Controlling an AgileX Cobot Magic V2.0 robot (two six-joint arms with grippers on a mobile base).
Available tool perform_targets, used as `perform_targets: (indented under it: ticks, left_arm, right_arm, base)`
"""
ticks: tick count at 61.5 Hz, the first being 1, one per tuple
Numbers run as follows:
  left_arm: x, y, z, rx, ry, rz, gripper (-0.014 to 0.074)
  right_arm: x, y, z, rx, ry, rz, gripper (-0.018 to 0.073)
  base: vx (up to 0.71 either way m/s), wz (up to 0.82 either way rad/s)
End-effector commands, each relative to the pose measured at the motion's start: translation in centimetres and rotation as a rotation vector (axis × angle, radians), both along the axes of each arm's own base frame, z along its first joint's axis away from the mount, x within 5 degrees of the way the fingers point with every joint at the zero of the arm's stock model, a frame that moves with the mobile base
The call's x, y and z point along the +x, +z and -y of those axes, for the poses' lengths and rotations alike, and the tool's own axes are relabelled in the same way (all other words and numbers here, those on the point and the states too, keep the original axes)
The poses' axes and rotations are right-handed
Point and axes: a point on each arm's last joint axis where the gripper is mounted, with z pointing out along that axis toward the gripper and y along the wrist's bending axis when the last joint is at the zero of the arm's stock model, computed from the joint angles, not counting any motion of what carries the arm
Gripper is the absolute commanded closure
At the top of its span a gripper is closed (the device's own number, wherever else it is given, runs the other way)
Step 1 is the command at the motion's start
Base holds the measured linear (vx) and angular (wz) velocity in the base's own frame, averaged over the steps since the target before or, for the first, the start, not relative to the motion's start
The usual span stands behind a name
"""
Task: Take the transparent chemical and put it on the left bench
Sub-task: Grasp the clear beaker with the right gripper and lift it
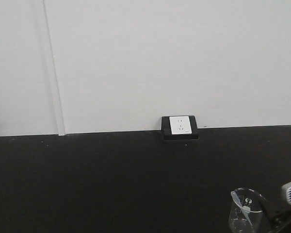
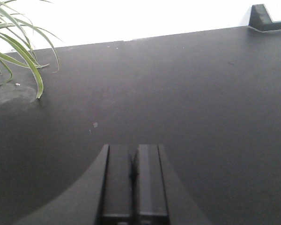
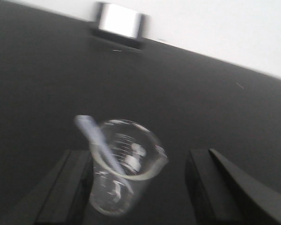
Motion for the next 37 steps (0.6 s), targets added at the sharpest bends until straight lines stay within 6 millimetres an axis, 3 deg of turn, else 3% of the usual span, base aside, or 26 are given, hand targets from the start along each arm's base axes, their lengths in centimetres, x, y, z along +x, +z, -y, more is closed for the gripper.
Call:
perform_targets:
  ticks: [1, 22, 37]
  left_arm:
    - [-0.1, 0.3, 0.0, -0.014, -0.001, 0.081, 0.06]
    - [-0.1, 0.3, 0.0, -0.014, -0.001, 0.081, 0.06]
    - [-0.1, 0.3, 0.0, -0.014, -0.001, 0.081, 0.06]
  right_arm:
    - [1.3, 1.8, -1.8, -0.021, 0.115, 0.184, 0.0067]
    - [7.1, 0.1, -2.9, -0.018, 0.118, 0.102, 0.0067]
    - [9.2, -2.4, -3.2, 0.001, 0.11, 0.022, 0.0067]
  base:
    - [0.0, 0.0]
    - [0.0, 0.0]
    - [0.0, 0.0]
